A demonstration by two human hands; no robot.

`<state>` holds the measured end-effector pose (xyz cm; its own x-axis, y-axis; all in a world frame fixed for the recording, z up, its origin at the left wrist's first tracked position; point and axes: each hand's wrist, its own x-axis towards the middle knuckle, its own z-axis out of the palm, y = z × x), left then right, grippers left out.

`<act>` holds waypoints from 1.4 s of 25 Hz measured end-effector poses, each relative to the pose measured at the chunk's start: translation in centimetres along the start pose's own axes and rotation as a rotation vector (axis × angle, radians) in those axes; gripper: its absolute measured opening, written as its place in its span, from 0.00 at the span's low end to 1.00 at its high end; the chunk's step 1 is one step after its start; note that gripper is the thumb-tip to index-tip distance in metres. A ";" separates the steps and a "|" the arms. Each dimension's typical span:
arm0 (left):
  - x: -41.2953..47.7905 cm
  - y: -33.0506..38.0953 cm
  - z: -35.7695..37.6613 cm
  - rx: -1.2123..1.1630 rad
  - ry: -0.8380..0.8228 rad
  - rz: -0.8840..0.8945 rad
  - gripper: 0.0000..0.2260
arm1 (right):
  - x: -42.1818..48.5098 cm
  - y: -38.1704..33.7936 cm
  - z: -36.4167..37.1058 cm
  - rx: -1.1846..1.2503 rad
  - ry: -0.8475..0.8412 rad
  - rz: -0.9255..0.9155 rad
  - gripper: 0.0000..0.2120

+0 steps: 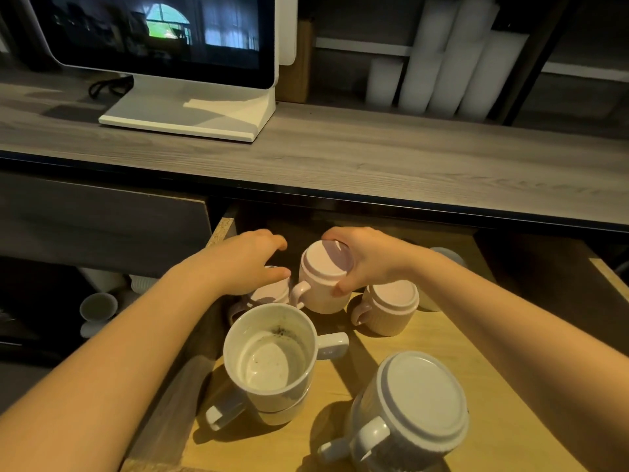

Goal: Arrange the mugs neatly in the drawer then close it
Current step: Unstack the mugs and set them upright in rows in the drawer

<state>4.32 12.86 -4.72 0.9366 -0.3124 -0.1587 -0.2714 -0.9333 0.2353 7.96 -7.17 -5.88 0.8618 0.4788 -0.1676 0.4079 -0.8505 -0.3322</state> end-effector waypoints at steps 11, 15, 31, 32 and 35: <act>1.1 0.5 2.6 0.041 -0.135 -0.063 0.24 | 0.1 2.2 2.4 0.044 -0.142 0.054 0.37; 1.2 0.0 2.4 0.040 -0.120 -0.072 0.25 | -0.4 2.7 2.8 -0.024 -0.189 0.055 0.38; 2.3 -1.0 4.3 -0.042 -0.195 -0.130 0.34 | -2.8 3.5 3.1 -0.077 -0.265 0.086 0.40; 2.3 -1.1 4.4 -0.041 -0.180 -0.131 0.33 | -2.8 3.5 3.0 -0.037 -0.285 0.101 0.38; 2.5 -1.3 4.4 -0.042 -0.119 -0.130 0.29 | -2.6 3.5 2.3 0.080 -0.300 0.120 0.30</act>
<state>6.02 12.48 -9.61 0.9295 -0.2112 -0.3024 -0.1382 -0.9595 0.2454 6.45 -10.93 -8.77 0.7704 0.4288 -0.4718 0.2731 -0.8907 -0.3636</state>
